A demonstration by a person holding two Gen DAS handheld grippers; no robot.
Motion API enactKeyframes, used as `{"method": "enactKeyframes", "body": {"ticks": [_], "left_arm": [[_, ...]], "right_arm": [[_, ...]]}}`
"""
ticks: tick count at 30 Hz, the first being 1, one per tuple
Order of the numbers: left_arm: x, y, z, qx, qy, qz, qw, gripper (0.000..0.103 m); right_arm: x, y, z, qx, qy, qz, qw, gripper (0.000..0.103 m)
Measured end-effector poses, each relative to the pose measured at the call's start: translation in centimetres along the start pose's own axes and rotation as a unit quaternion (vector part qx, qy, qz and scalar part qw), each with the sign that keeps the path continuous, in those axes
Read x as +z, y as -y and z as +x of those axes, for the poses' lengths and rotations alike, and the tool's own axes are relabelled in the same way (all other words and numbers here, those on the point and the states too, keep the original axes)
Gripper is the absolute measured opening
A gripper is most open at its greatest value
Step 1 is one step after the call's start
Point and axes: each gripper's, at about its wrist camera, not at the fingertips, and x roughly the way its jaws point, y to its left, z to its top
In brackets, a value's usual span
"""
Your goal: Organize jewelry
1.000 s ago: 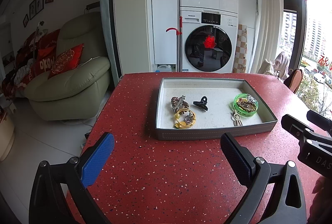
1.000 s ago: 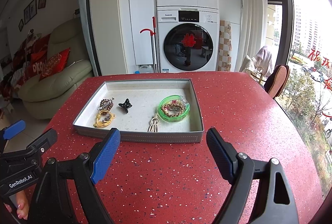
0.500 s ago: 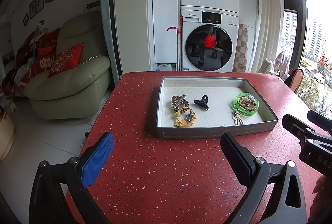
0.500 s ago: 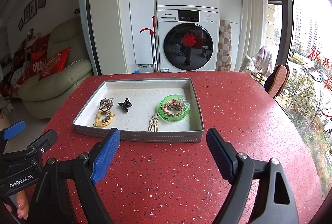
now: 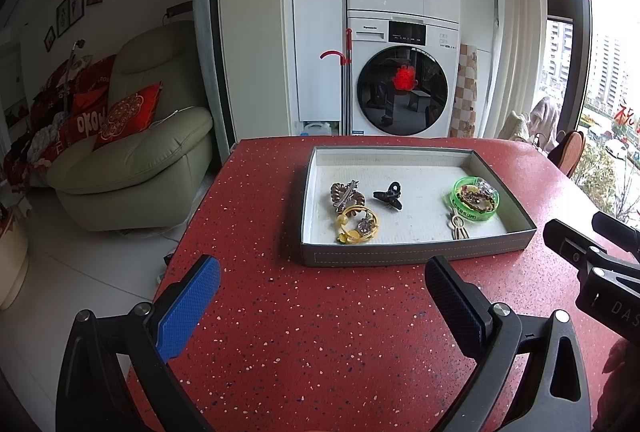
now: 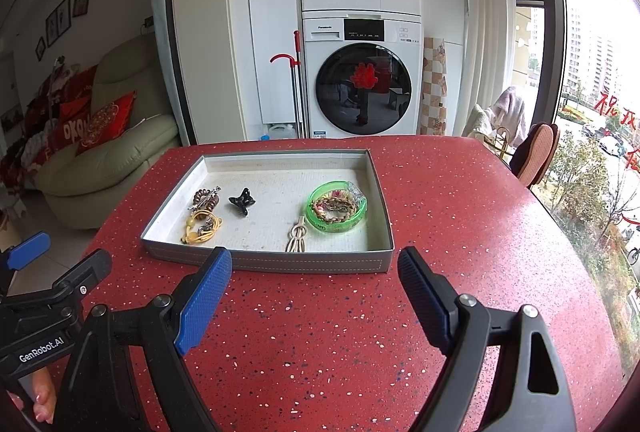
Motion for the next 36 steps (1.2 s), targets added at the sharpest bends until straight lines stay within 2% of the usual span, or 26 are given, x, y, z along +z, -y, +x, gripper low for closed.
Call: {"method": "enactKeyframes", "body": {"ticks": [36], "left_arm": [[0.00, -0.29, -0.09, 0.001, 0.000, 0.000, 1.0000, 0.103]], "right_arm": [[-0.60, -0.45, 0.05, 0.003, -0.003, -0.002, 1.000, 0.087]]}}
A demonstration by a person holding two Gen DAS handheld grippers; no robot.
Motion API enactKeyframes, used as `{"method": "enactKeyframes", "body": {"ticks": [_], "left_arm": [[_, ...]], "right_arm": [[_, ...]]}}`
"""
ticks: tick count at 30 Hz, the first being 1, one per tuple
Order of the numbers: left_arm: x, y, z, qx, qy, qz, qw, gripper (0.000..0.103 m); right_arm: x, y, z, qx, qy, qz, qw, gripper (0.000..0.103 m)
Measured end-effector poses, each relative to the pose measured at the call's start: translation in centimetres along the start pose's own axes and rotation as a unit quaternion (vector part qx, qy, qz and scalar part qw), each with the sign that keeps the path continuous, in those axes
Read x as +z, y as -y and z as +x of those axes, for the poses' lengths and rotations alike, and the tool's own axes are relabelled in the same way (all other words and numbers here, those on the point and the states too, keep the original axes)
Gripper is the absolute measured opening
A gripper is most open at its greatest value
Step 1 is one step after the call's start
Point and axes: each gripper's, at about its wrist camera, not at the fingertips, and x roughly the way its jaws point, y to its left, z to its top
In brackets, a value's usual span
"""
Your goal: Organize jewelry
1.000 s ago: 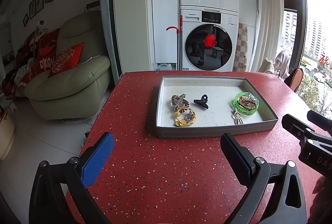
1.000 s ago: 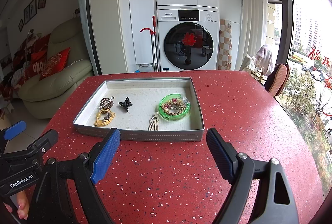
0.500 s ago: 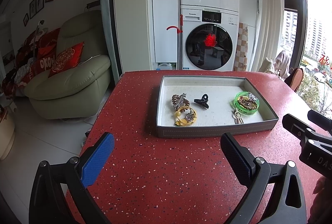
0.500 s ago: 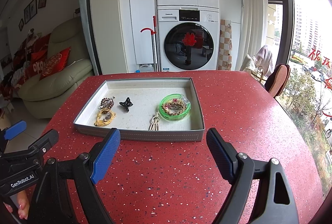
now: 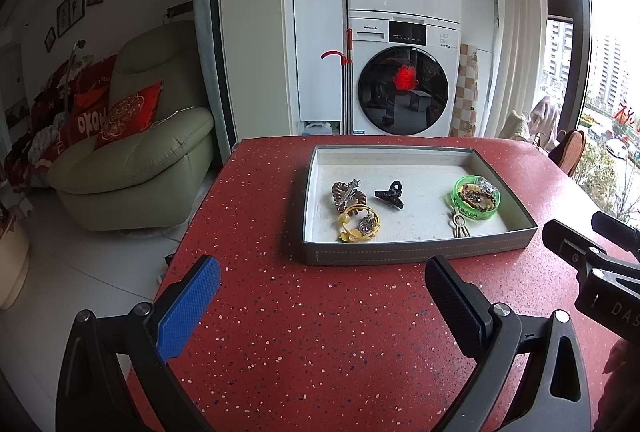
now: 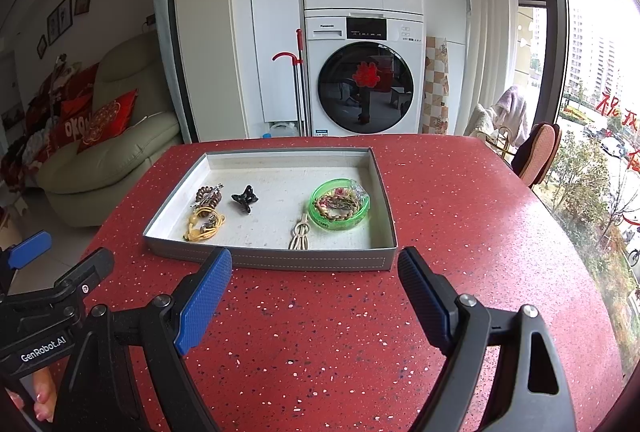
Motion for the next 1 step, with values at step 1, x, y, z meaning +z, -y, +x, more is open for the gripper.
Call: {"method": "enactKeyframes", "body": {"ticks": [1], "left_arm": [[-0.01, -0.01, 0.01, 0.000, 0.000, 0.000, 1.0000, 0.103]], "right_arm": [[0.02, 0.01, 0.00, 0.000, 0.000, 0.000, 1.000, 0.087]]}}
